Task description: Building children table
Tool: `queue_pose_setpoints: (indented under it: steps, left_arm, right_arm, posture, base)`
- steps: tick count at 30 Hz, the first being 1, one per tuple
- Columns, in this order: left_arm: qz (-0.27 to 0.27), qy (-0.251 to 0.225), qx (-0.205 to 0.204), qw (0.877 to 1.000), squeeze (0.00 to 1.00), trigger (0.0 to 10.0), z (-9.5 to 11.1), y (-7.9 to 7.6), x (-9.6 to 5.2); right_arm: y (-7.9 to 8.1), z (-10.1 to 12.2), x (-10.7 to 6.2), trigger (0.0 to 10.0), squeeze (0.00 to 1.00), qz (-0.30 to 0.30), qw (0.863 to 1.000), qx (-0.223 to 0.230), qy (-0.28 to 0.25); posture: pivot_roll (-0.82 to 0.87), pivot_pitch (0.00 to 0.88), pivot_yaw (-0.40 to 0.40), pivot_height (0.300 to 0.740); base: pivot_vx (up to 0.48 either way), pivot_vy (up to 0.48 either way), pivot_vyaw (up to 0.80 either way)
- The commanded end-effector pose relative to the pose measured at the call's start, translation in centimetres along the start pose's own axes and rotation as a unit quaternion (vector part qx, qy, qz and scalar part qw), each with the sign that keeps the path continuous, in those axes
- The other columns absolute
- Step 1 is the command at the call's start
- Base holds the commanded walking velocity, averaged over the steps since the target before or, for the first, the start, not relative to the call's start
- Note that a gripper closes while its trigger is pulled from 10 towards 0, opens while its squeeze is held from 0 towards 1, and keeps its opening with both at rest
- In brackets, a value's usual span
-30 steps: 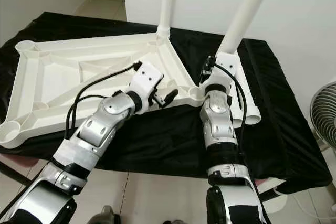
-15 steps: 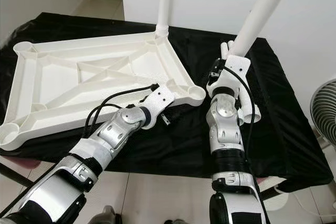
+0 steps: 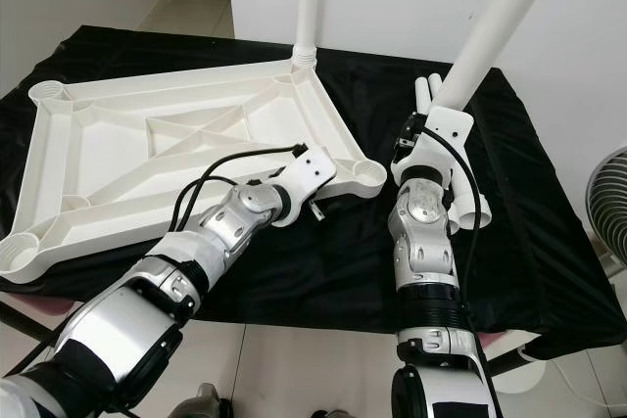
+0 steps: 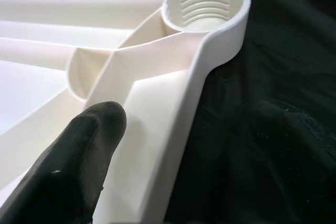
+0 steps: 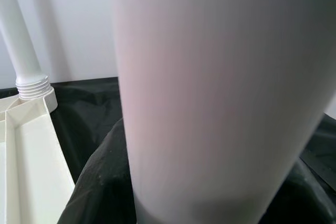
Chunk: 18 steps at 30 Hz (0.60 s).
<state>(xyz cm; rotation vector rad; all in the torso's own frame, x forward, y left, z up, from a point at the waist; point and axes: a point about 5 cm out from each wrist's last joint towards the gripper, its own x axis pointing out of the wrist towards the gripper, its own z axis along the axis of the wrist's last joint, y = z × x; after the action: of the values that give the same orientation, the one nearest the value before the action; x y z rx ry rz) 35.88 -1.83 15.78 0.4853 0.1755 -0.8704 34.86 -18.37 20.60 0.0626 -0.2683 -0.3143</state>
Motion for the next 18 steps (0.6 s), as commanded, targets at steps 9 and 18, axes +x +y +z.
queue_pose_setpoints:
  steps: [9, 18]
  left_arm:
    - [-0.058, 0.022, 0.03, 0.998, 0.0, 0.0, -1.3, -0.4, 0.0]
    - [-0.111, 0.012, 0.052, 0.992, 0.0, 0.0, -2.1, -0.6, -0.8]
  right_arm:
    - [0.0, -0.2, -0.4, 10.0, 0.0, -0.006, 1.0, 0.001, 0.005]
    - [0.2, -0.3, -0.4, 10.0, 0.0, -0.006, 1.0, 0.001, 0.007]
  posture:
    - [0.13, 0.097, 0.01, 0.74]
    - [0.13, 0.086, 0.01, 0.74]
  base:
    - [0.0, 0.0, 0.0]
    - [0.0, 0.0, 0.0]
